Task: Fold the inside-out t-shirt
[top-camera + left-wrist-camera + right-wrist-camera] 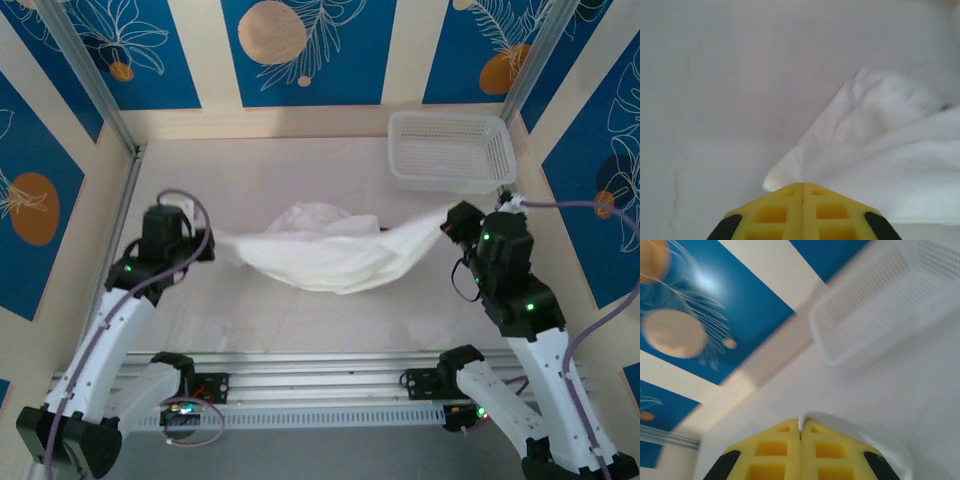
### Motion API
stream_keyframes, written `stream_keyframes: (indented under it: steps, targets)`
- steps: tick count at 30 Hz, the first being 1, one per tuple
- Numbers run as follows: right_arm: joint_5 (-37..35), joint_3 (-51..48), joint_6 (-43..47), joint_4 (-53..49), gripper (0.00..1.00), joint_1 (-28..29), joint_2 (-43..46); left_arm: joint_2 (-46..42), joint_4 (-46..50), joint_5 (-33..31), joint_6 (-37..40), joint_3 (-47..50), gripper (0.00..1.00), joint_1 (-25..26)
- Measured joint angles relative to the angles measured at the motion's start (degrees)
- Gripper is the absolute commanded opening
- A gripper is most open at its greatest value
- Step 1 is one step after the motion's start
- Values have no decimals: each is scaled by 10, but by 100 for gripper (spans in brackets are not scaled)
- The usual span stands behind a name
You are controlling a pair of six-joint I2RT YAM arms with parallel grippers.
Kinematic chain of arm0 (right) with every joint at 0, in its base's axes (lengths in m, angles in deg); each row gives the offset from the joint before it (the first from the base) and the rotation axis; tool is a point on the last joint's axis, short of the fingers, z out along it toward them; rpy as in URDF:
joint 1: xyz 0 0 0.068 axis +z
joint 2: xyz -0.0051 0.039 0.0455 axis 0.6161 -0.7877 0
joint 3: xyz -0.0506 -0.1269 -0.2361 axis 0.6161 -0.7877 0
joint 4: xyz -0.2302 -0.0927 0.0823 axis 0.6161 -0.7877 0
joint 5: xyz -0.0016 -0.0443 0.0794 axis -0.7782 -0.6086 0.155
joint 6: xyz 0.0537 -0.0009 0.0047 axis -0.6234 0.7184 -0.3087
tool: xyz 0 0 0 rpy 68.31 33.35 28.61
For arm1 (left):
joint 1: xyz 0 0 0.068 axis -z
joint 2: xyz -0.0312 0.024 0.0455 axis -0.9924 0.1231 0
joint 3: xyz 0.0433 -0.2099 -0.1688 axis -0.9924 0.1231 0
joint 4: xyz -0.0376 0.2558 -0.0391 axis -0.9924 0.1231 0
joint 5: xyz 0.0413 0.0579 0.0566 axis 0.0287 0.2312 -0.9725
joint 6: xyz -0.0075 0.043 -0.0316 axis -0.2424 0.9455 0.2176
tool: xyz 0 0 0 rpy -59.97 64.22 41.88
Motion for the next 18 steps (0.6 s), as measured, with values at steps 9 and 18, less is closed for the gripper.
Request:
stream_keyframes:
  steps: [9,18]
  targets:
    - [47,-58,-45,-40,0,-28,2,-8,-4,26,-43,31,45,0]
    - [170,-49,-30,-40,0,-38,-76,205,-46,75,-34,-1,37,0]
